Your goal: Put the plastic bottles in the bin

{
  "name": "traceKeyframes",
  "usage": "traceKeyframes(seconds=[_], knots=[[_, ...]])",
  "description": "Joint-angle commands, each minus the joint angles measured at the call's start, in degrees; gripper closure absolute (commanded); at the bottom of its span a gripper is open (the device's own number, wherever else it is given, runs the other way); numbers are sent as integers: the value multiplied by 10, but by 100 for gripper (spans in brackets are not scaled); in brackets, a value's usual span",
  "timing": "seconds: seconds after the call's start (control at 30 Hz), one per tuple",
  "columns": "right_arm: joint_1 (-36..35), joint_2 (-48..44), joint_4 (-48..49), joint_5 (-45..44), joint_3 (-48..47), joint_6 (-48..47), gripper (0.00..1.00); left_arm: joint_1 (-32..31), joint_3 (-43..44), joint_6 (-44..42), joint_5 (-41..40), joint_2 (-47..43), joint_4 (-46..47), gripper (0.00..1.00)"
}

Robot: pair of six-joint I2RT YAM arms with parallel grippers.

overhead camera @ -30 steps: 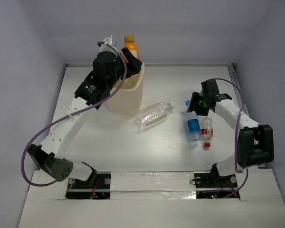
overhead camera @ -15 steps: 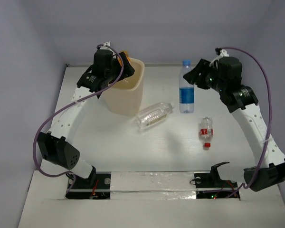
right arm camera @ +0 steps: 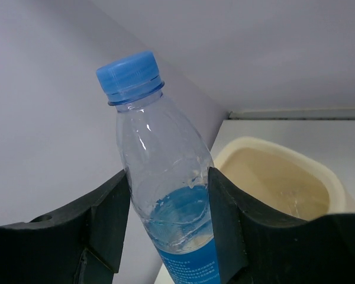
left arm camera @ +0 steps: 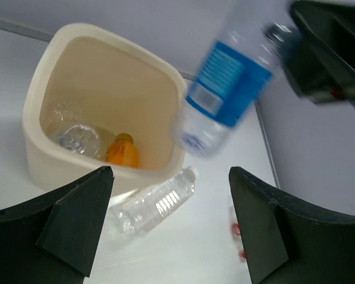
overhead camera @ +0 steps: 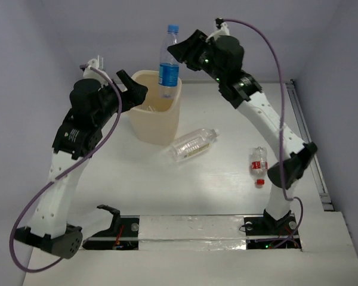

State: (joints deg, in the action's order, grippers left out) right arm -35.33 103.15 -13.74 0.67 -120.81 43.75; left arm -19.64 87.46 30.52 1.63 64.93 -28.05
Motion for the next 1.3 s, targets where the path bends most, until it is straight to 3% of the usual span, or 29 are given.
traceKeyframes(seconds=[0.0,0.1,0.2,0.27,0.3,0.33,0.37,0.53,0.6,0.67,0.7,0.73,0.77,0.83,0.87,0.9,0.97,1.2,1.23,1.27], knots=[[-27,73,43,-80,-108,6,49,0,-53,8,22,-46,-2,24],[-41,144,28,-110,-169,-9,47,0,-81,10,23,-73,-4,25],[-62,172,40,-121,-154,-24,41,0,-90,8,22,-82,-4,26],[-68,181,23,-105,-152,-39,15,0,-89,5,23,-82,3,26],[-74,180,19,-104,-151,-39,15,0,-85,3,24,-79,5,26],[-74,174,17,-106,-144,-46,5,0,-83,1,25,-76,5,26],[-74,164,21,-106,-133,-58,2,0,-80,-2,29,-72,8,26],[-74,53,40,-144,-61,-103,1,-31,-72,-20,43,-46,39,29],[-74,16,32,-169,-34,-123,5,-63,-66,-28,29,-28,51,34],[-62,-54,26,-201,53,-128,31,-141,-48,-48,-11,0,57,44],[-53,-83,27,-206,94,-122,49,-167,-41,-56,-38,12,58,49],[-42,-141,27,-205,139,-111,75,-208,-28,-61,-48,21,59,54],[-12,-171,27,-197,231,-86,84,-220,-25,-65,-51,34,62,64],[30,-228,7,-180,324,-58,100,-241,-24,-74,-51,65,69,75],[75,-282,-2,-162,368,-31,100,-260,-24,-78,-51,77,70,85],[98,-310,-28,-152,451,-21,100,-268,-24,-93,-56,99,73,90],[140,-383,-56,-140,520,-14,100,-288,-20,-111,-66,125,72,100],[254,-492,-182,-162,682,-19,100,-301,32,-179,-103,281,63,100],[281,-497,-180,-167,711,-16,98,-301,45,-187,-114,296,61,80],[300,-499,-176,-138,725,-18,93,-301,54,-207,-129,325,57,66]])
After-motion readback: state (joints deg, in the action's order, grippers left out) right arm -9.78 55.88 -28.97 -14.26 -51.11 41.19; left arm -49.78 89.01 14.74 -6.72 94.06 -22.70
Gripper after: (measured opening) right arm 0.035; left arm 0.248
